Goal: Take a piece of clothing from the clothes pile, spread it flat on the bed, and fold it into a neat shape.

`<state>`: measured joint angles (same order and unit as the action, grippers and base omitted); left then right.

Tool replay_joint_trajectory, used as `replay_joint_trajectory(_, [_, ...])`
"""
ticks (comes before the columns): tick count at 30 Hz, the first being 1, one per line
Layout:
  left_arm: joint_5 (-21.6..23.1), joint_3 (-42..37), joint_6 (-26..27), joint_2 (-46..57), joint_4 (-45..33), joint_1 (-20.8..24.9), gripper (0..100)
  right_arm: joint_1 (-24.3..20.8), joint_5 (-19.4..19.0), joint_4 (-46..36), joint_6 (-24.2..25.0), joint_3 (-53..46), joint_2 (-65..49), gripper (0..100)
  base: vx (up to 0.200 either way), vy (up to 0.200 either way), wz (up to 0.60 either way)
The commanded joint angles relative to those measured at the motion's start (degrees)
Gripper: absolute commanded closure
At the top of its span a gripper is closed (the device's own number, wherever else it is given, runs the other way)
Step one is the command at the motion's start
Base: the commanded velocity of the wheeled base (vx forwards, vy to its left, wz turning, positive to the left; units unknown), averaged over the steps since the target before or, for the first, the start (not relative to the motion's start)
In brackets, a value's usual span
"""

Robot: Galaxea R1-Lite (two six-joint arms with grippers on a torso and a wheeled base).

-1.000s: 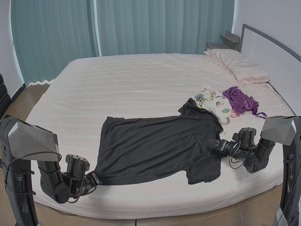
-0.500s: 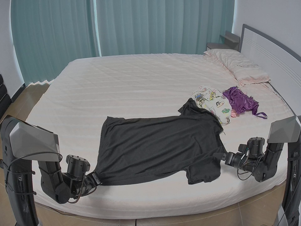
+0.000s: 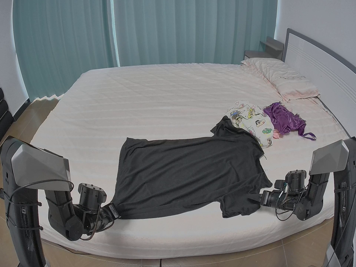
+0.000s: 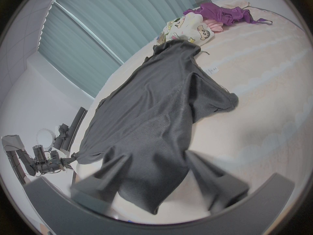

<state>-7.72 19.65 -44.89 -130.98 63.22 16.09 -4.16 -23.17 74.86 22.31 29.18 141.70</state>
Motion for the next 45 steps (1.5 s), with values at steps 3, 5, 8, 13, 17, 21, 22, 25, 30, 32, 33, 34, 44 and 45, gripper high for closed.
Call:
replay_joint_trajectory(3, [0.0,0.0,0.0,-0.1,0.1,0.0,100,-0.1,3.0,-2.7,0.2,6.2,1.5,100,0.0,0.0,0.0])
replay_joint_trajectory(5, [0.0,0.0,0.0,-0.1,0.1,0.0,100,0.2,3.9,-2.8,0.3,8.3,1.6,100,0.0,0.0,0.0])
replay_joint_trajectory(8, [0.0,0.0,0.0,-0.1,0.1,0.0,100,0.4,4.5,-2.8,0.4,10.9,2.3,100,0.0,0.0,0.0])
replay_joint_trajectory(13, [0.0,0.0,0.0,-0.2,0.1,0.0,100,0.3,6.3,-2.9,0.4,14.5,3.5,100,0.0,0.0,0.0])
replay_joint_trajectory(17, [0.0,0.0,0.0,-0.2,0.1,0.0,100,0.1,6.7,-4.0,0.3,15.5,4.3,100,0.0,0.0,0.0])
replay_joint_trajectory(21, [0.0,0.0,0.0,-0.2,0.1,0.0,100,0.1,6.7,-5.5,0.2,15.4,4.2,0,0.0,0.0,0.0])
replay_joint_trajectory(22, [0.0,0.0,0.0,-0.2,0.1,0.0,100,0.2,6.7,-5.2,0.2,15.1,4.1,0,0.0,0.0,0.0])
replay_joint_trajectory(25, [0.0,0.0,0.0,-0.2,0.1,0.0,100,0.4,6.7,-5.0,0.3,14.6,3.6,0,0.0,0.0,0.0])
replay_joint_trajectory(30, [0.0,0.1,0.0,-0.3,0.1,0.0,100,2.3,6.4,-4.7,0.6,10.3,-1.7,0,0.0,0.0,0.0])
replay_joint_trajectory(32, [0.0,0.2,0.0,-0.4,0.1,0.0,100,2.9,6.4,-4.8,0.6,9.0,-2.8,0,0.0,0.0,0.0])
replay_joint_trajectory(33, [0.0,0.2,0.0,-0.4,0.1,0.0,100,3.4,6.2,-4.8,0.6,7.6,-4.0,0,0.0,0.0,0.0])
replay_joint_trajectory(34, [0.0,0.2,0.0,-0.4,0.1,0.0,100,3.5,6.1,-4.7,0.6,6.9,-4.4,0,0.0,0.0,0.0])
replay_joint_trajectory(44, [0.0,0.1,0.0,-0.4,0.1,0.0,100,4.2,1.0,-4.7,0.5,-2.4,-5.4,0,0.0,0.0,0.0])
replay_joint_trajectory(45, [0.0,0.1,0.0,-0.4,0.1,0.0,100,3.8,1.0,-4.6,0.3,-2.7,-4.9,0,0.0,0.0,0.0])
